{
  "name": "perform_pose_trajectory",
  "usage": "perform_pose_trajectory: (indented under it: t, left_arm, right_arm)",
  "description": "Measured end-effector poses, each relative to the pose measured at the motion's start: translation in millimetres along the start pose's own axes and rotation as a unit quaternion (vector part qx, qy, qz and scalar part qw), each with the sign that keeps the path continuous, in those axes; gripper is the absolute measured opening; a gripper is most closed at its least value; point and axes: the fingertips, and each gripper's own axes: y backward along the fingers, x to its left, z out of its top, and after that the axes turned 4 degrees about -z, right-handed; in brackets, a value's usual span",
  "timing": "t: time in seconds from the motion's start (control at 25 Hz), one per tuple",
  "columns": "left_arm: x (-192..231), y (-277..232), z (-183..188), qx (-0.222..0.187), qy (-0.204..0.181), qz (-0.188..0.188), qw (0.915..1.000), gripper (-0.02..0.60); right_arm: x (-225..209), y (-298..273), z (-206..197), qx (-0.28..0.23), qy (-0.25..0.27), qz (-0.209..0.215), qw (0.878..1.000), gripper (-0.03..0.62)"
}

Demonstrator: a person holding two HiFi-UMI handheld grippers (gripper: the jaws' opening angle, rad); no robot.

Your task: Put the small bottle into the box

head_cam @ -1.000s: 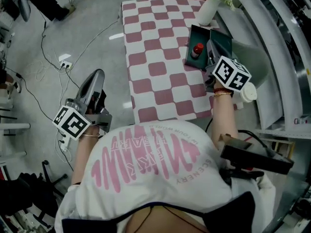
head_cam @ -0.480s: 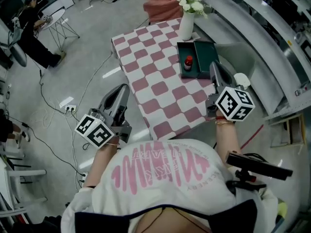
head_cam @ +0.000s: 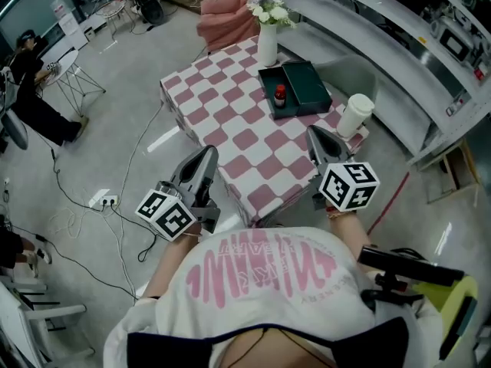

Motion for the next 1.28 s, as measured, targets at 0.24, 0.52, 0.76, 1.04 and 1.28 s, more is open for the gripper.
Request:
perform_pose_trajectory:
  t: [0.24,0.52,0.76,1.04,1.28]
  left_arm:
    - [-21.1,17.0,-19.2,0.023,0.011,-0.036,0.999,0.008]
    - [-33.0,46.2,-38.9,0.039,0.036,-0.046,0.9976,0.008]
    - [-40.2,76.9,-42.1,0.042,0.044,-0.035,0.9975,0.008]
    - [-50.9,113.0,-44.1,0.033,0.043,-0.021,0.9983,0.008]
    - [-63.0,137.8,-46.2,0.032,0.05,-0.009,0.9982,0.008]
  right_arm:
    - [22.1,39.3,-29.9,0.002,-0.034,-0.006,0.999,0.006]
    - [30.0,75.4,-68.5,0.048,-0.025,-0.044,0.998,0.006]
    - [38.5,101.3,-80.0,0.071,-0.007,-0.063,0.995,0.006]
    - [41.7,128.5,-82.6,0.067,0.006,-0.08,0.995,0.006]
    - [44.6,150.4,-78.5,0.061,0.004,-0.091,0.994,0.006]
